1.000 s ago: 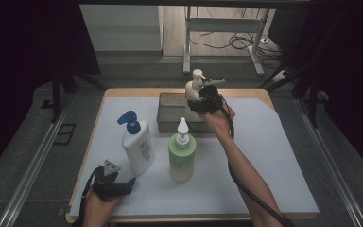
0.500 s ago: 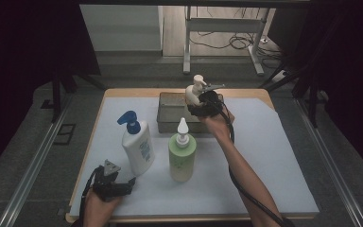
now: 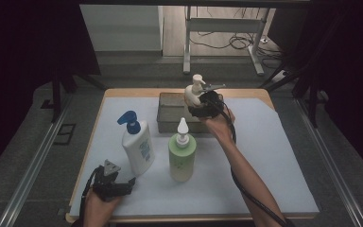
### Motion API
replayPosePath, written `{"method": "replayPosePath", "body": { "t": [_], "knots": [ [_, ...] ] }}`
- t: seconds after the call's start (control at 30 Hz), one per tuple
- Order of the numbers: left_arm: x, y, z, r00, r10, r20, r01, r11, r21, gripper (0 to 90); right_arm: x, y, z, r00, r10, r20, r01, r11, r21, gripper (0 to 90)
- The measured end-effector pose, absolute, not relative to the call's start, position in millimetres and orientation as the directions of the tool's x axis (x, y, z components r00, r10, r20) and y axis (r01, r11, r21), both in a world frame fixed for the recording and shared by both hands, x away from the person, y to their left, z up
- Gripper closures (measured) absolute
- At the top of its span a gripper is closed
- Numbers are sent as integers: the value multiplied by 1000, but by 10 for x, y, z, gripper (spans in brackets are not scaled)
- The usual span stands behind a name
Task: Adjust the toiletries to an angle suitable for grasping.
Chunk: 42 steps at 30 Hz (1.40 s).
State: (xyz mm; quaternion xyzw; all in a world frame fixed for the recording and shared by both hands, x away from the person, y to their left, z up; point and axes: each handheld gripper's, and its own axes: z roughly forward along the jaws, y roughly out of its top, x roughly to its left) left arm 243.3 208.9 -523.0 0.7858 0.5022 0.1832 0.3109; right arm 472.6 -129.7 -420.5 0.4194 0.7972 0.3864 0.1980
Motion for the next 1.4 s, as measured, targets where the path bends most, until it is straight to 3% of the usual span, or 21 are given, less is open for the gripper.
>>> {"method": "replayPosePath", "body": {
  "t": [0.53,0.93,1.4],
  "knots": [
    [2433,2090,-5230,429,903,-24,676,-303,672,128,4542,-1474,-4112,-593,805,32,514,347,785,344],
    [2432,2088,-5230,427,904,-23,675,-302,673,127,4381,-1668,-4103,-617,786,46,525,367,768,406],
    [2432,2088,-5230,427,904,-24,675,-302,673,127,4412,-1915,-4165,-556,831,38,564,343,751,601]
  ]
}}
